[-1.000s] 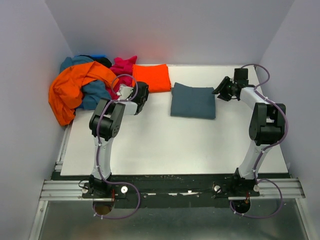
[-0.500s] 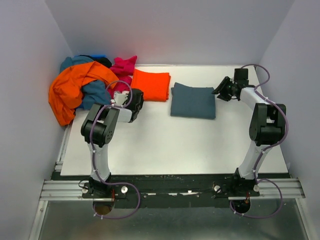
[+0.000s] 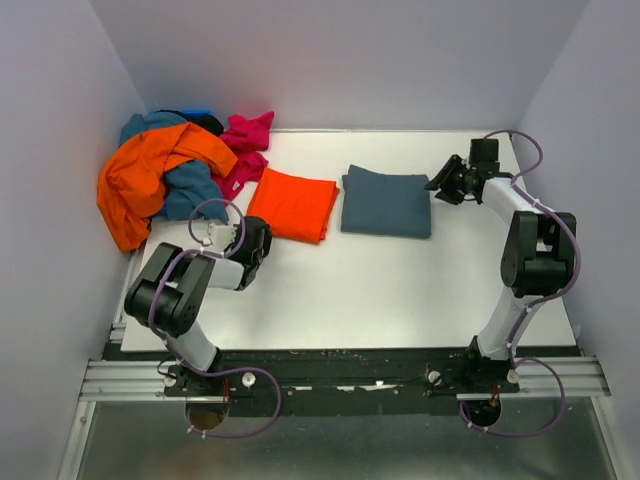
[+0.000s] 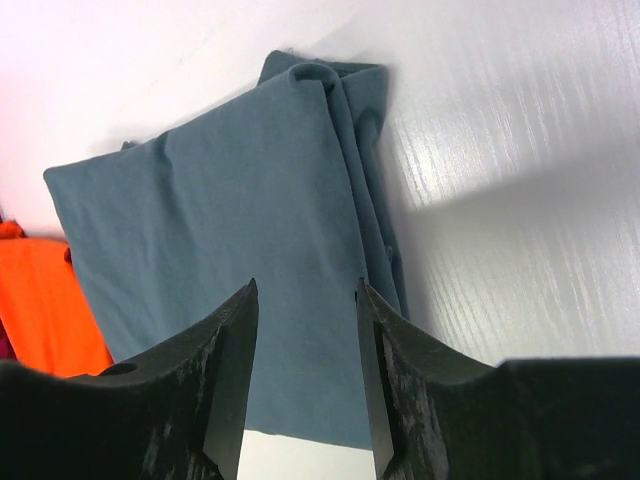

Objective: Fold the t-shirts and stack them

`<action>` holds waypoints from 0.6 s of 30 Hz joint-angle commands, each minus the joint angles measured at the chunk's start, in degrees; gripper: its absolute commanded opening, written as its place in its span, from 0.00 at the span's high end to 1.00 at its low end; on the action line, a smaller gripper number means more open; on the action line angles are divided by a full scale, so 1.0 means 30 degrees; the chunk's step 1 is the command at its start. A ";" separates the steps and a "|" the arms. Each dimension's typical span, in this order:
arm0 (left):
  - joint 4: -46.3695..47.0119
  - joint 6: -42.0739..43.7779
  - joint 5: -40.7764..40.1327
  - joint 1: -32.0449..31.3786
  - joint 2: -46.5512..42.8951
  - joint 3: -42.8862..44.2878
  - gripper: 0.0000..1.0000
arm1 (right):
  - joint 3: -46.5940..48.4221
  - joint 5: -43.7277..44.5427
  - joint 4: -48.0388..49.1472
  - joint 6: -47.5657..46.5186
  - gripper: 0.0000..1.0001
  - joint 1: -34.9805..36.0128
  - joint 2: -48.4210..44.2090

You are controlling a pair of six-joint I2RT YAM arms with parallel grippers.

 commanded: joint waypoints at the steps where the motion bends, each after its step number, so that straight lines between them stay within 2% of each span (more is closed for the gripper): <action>1: 0.0949 -0.0889 -0.0896 -0.1104 -0.1764 -0.1708 1.00 | -0.0190 0.0140 -0.0294 0.0113 0.48 -0.0140 -0.0552; 9: -0.1241 -0.2763 -0.3561 -0.4298 -0.4487 -0.3818 1.00 | -0.0425 0.0198 -0.0323 0.0318 0.48 -0.0111 -0.0787; 10: -0.1712 -0.2939 -0.3941 -0.4446 -0.4955 -0.4053 0.97 | -0.0454 0.0227 -0.0323 0.0289 0.48 -0.0111 -0.0816; 11: -0.2326 -0.2854 -0.4177 -0.4563 -0.5395 -0.4142 0.91 | -0.0454 0.0285 -0.0323 0.0289 0.48 -0.0111 -0.0816; 14: -0.3618 -0.2416 -0.4530 -0.4740 -0.6334 -0.4143 0.51 | -0.0367 0.0462 -0.0323 0.0289 0.46 -0.0111 -0.0729; 15: -0.3998 -0.2181 -0.4531 -0.4769 -0.6627 -0.4056 0.42 | -0.0308 0.0433 -0.0323 0.0318 0.45 -0.0111 -0.0641; 18: -0.5286 -0.0284 -0.4764 -0.4740 -0.7768 -0.3268 0.29 | -0.0162 0.0461 -0.0323 0.0260 0.44 -0.0111 -0.0465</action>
